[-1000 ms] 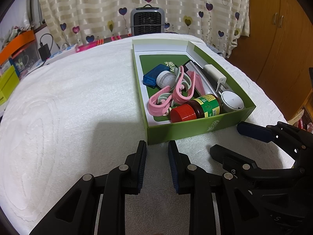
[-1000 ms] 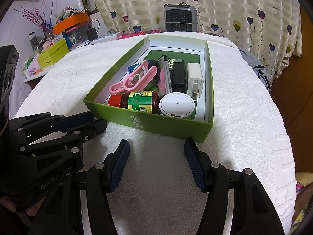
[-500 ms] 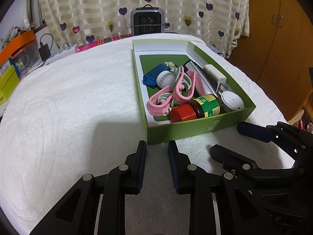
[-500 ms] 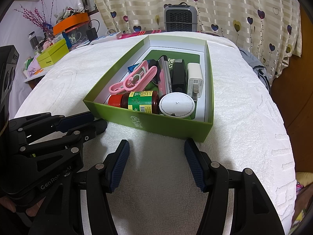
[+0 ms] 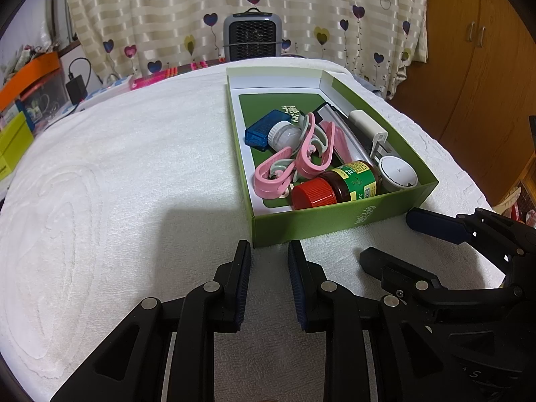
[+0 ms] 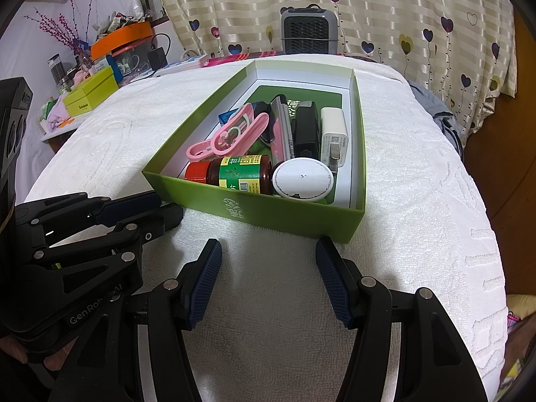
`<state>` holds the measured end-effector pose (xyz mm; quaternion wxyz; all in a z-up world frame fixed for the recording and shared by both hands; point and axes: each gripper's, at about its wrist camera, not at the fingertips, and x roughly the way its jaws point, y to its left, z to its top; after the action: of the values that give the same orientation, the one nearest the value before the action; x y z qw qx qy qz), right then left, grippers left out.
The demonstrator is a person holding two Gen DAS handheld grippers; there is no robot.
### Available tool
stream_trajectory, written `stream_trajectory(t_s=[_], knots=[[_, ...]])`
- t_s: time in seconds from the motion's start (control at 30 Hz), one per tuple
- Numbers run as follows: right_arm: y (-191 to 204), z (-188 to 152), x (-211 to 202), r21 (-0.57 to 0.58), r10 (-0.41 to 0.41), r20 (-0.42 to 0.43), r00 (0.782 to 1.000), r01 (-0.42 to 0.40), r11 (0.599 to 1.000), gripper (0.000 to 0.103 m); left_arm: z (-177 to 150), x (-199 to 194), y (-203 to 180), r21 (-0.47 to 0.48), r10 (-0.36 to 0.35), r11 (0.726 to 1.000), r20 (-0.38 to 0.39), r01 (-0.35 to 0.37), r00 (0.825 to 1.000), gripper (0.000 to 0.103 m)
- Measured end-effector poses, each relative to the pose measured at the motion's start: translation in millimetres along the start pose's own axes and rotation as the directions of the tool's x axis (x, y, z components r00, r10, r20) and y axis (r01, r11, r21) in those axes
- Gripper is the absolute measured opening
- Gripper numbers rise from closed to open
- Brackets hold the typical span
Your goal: Organize rigid objects
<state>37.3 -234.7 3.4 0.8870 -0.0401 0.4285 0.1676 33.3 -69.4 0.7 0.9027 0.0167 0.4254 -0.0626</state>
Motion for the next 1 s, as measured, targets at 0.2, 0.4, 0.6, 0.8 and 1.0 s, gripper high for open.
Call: stream_trajectory(t_s=[0.2,0.4,0.6,0.8,1.0], knots=[[-0.3,0.0,0.1,0.0,0.0,0.0,1.0,0.0,1.0,0.059,-0.1,0.0,-0.2,0.001,0.001,1.0,0.0,-0.001,1.0,0.022],[-0.6,-0.1,0.1,0.0,0.0,0.0,1.0,0.0,1.0,0.059,-0.2,0.1,-0.5,0.001,0.001,1.0,0.0,-0.001,1.0,0.022],[-0.2,-0.5,-0.3,0.001,0.001,0.001,1.0,-0.001,1.0,0.059,-0.3,0.1,-0.6,0.001,0.001,1.0,0.0,-0.001,1.0,0.022],[0.1,-0.7,-0.3,-0.003,-0.004,0.0,1.0,0.004,1.0,0.059,-0.6,0.6,-0.6,-0.005,-0.005,1.0,0.0,0.005,1.0,0.022],[0.7,-0.2,-0.6,-0.003,-0.005,0.001,1.0,0.005,1.0,0.059,0.1,0.6,0.6,-0.003,-0.003,1.0,0.0,0.003,1.0,0.022]])
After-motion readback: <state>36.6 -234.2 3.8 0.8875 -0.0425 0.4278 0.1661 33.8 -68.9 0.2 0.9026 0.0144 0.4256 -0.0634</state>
